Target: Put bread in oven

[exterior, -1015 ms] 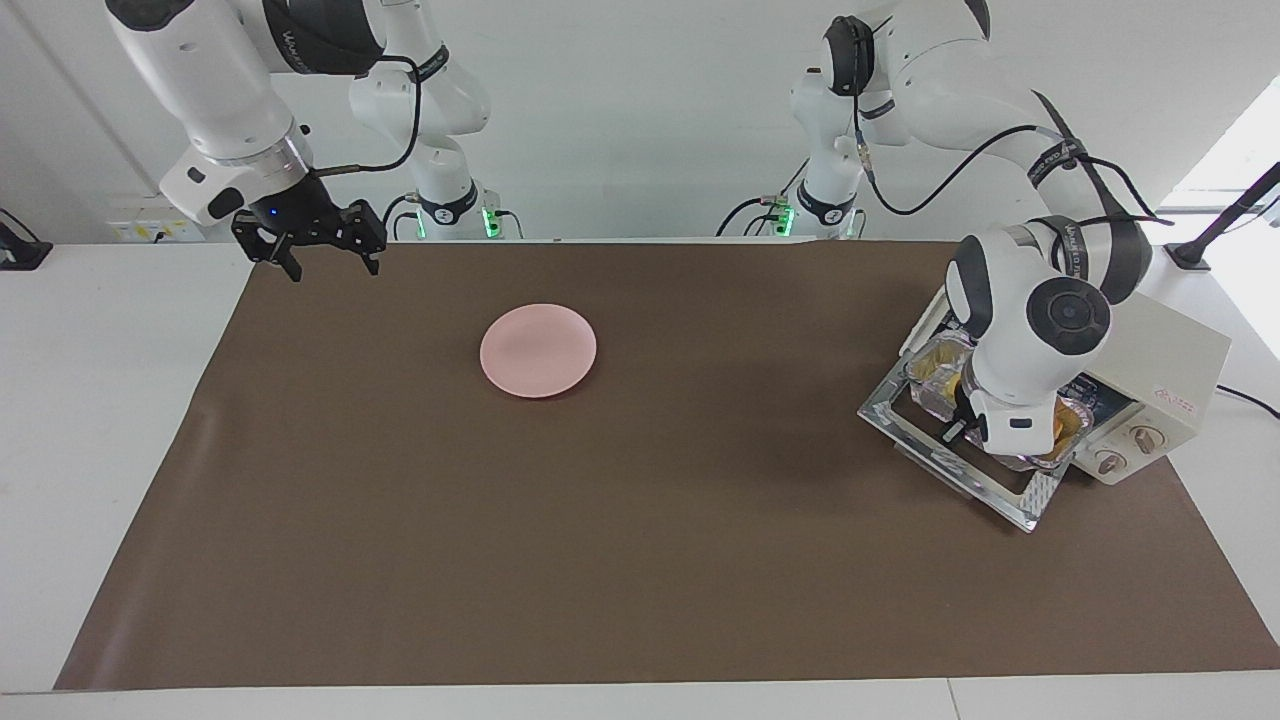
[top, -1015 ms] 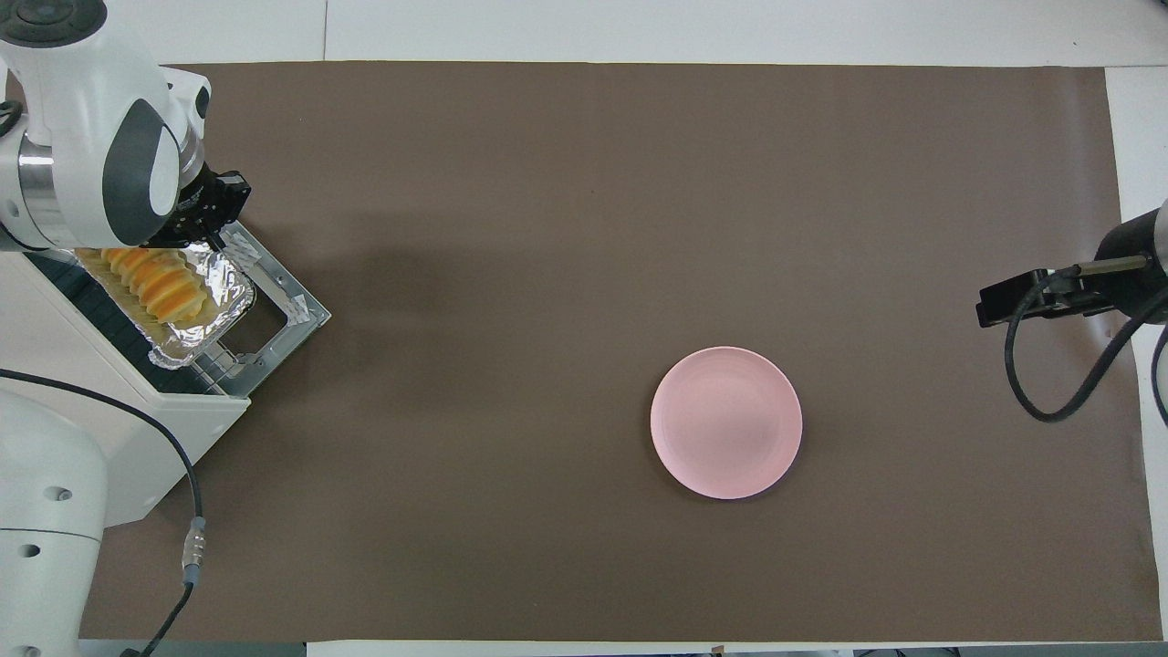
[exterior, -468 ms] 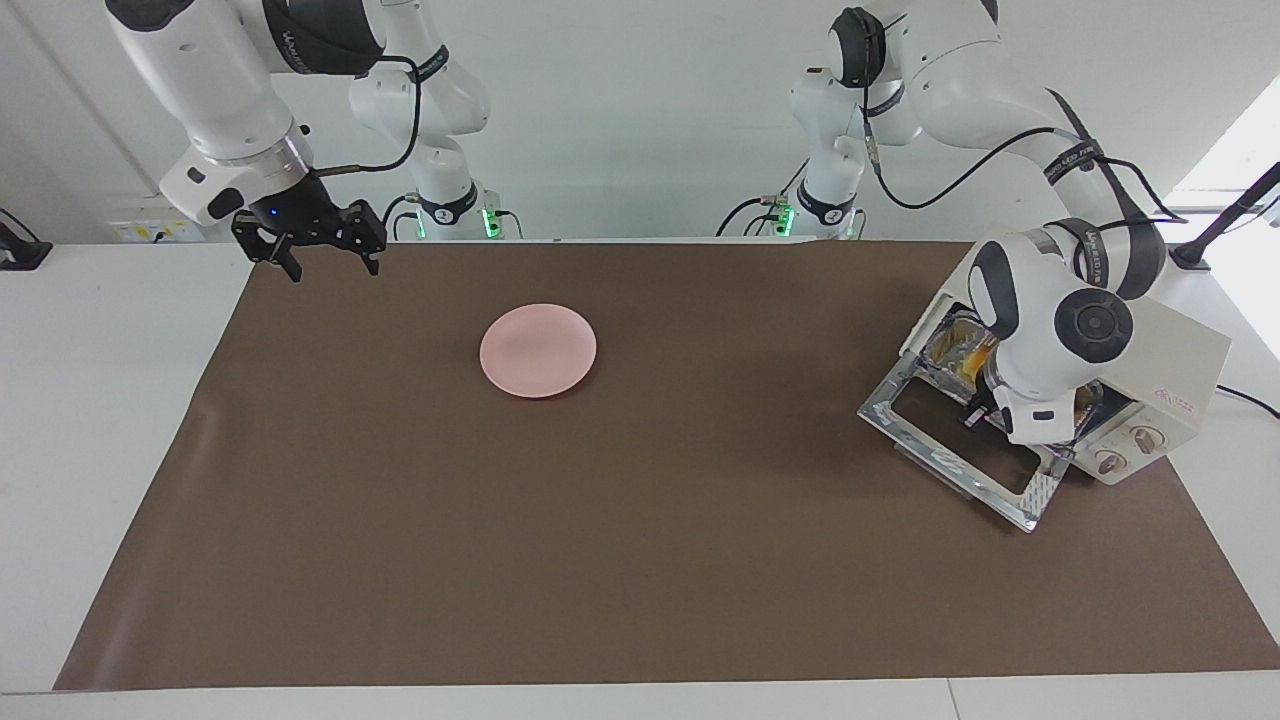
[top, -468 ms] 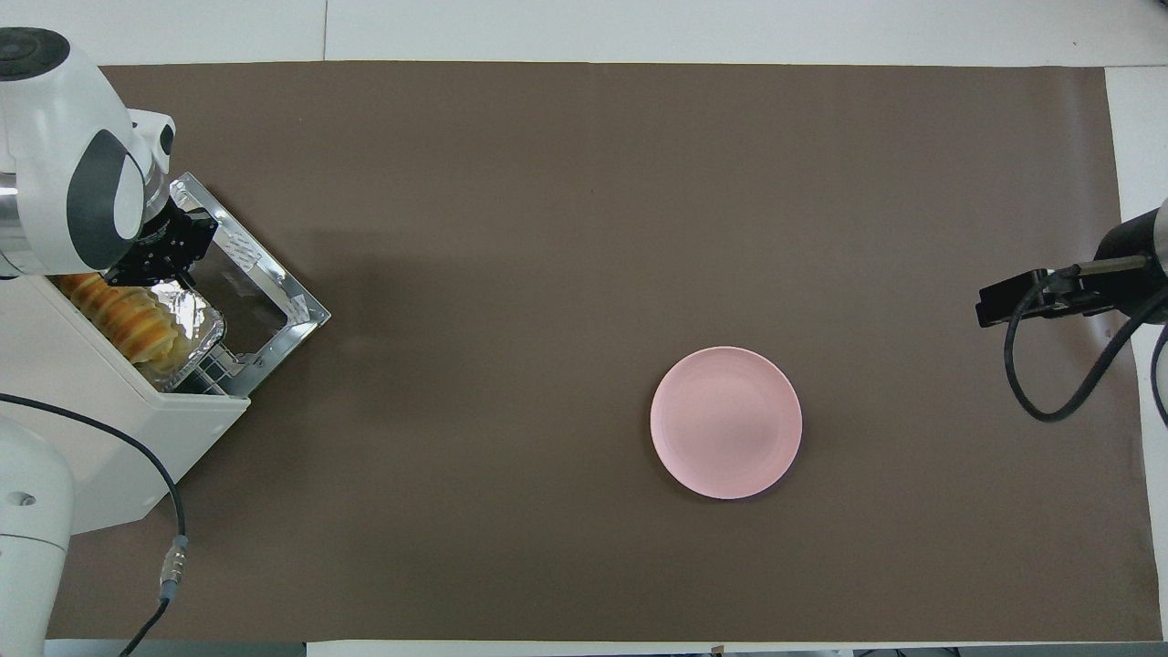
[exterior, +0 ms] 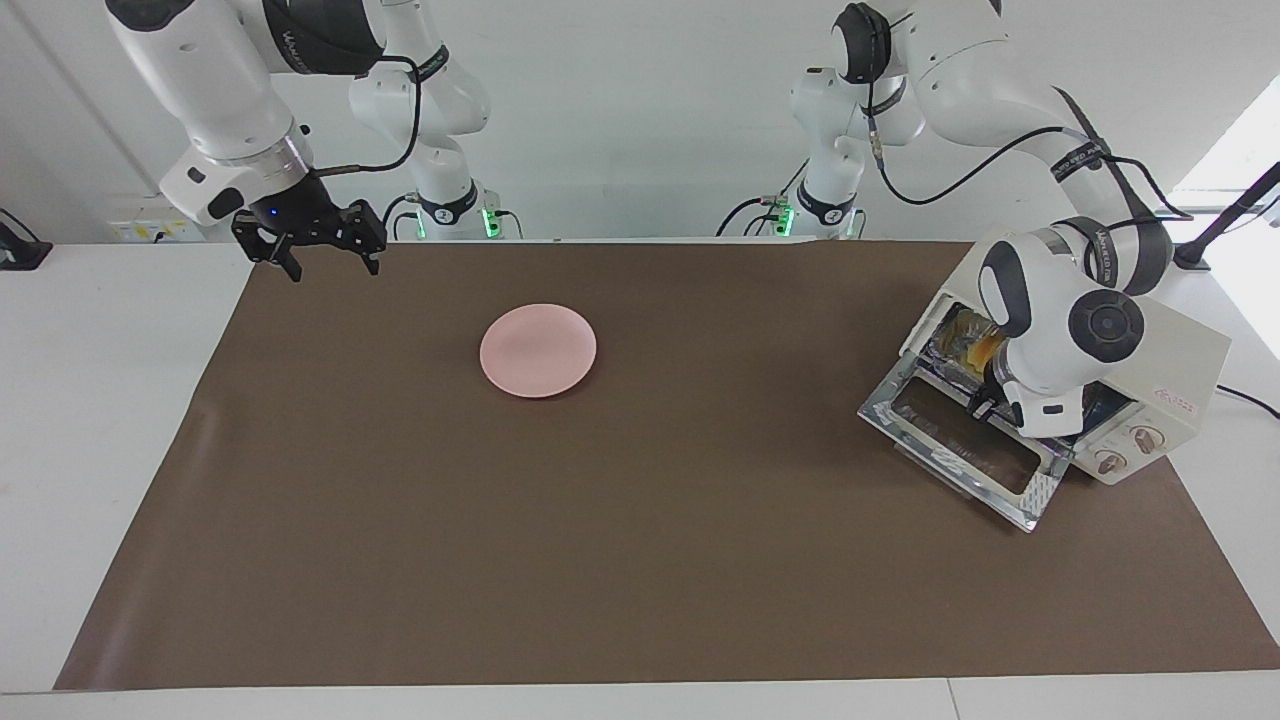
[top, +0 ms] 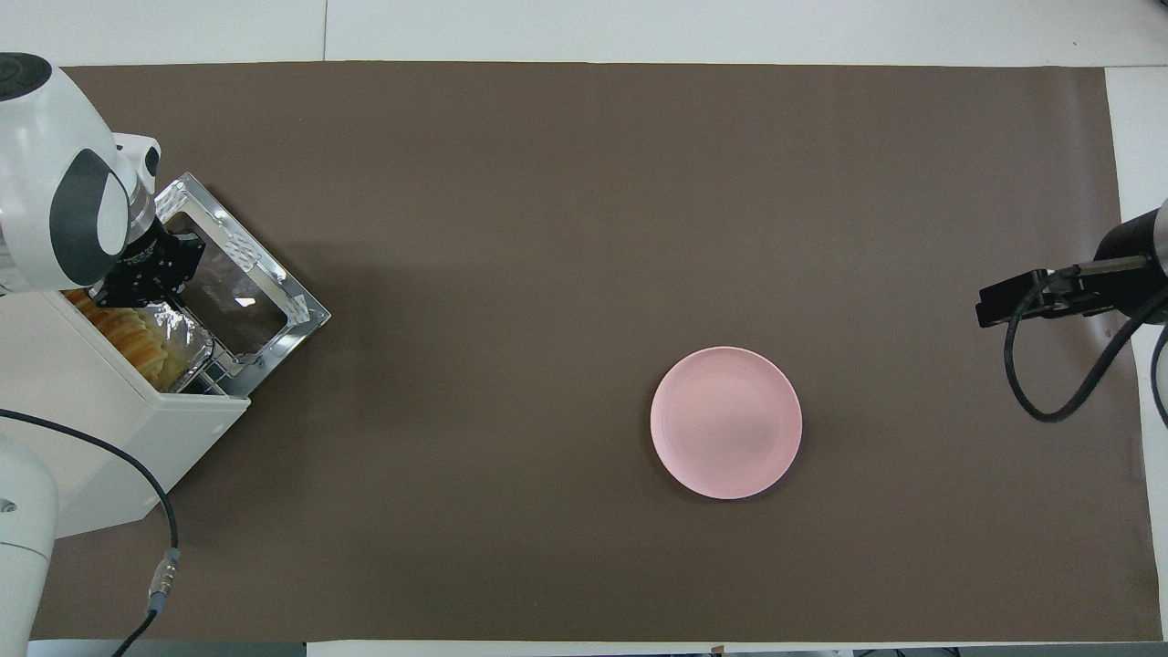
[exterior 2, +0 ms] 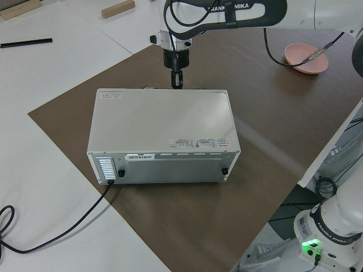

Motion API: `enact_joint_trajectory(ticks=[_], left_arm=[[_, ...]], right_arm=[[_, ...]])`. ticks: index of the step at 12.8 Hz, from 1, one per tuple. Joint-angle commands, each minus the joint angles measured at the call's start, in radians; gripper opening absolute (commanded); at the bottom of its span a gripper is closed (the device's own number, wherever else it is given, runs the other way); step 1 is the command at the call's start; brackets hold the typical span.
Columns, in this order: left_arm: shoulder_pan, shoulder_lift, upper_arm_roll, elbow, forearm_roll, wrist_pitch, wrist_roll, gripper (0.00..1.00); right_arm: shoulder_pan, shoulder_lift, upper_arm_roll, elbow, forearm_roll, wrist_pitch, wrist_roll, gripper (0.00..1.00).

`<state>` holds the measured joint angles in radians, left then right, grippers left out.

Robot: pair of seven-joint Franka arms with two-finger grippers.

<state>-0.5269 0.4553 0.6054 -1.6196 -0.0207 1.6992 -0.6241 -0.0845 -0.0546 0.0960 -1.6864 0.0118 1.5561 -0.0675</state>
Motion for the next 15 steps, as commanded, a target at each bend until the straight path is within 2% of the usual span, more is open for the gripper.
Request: enact_joint_trajectory(ticks=[1,2,3,4,8,12,15], left_arm=[[-0.008,-0.040,0.004,-0.046,0.025,0.030,0.017,0.07],[-0.008,-0.040,0.004,-0.046,0.025,0.034,0.018,0.33],[-0.008,-0.040,0.004,-0.046,0.025,0.036,0.020,0.76],[-0.007,-0.041,0.004,-0.051,0.027,0.037,0.032,0.98],[-0.018,-0.037,0.004,-0.017,0.070,0.092,0.082,1.00],[-0.015,-0.043,0.001,0.078,0.061,0.057,0.172,1.00],[-0.025,-0.105,-0.004,0.104,0.042,0.033,0.185,1.00]], right_arm=[[-0.009,-0.021,0.005,-0.018,-0.010,-0.007,-0.009,1.00],[-0.009,-0.021,0.005,-0.018,-0.010,-0.007,-0.011,1.00],[-0.009,-0.021,0.005,-0.018,-0.010,-0.007,-0.011,1.00],[-0.009,-0.019,0.005,-0.018,-0.010,-0.007,-0.011,1.00],[-0.009,-0.021,0.007,-0.018,-0.010,-0.007,-0.011,1.00],[-0.009,-0.021,0.005,-0.018,-0.010,-0.007,-0.011,1.00],[-0.009,-0.021,0.005,-0.018,-0.010,-0.008,-0.011,1.00]])
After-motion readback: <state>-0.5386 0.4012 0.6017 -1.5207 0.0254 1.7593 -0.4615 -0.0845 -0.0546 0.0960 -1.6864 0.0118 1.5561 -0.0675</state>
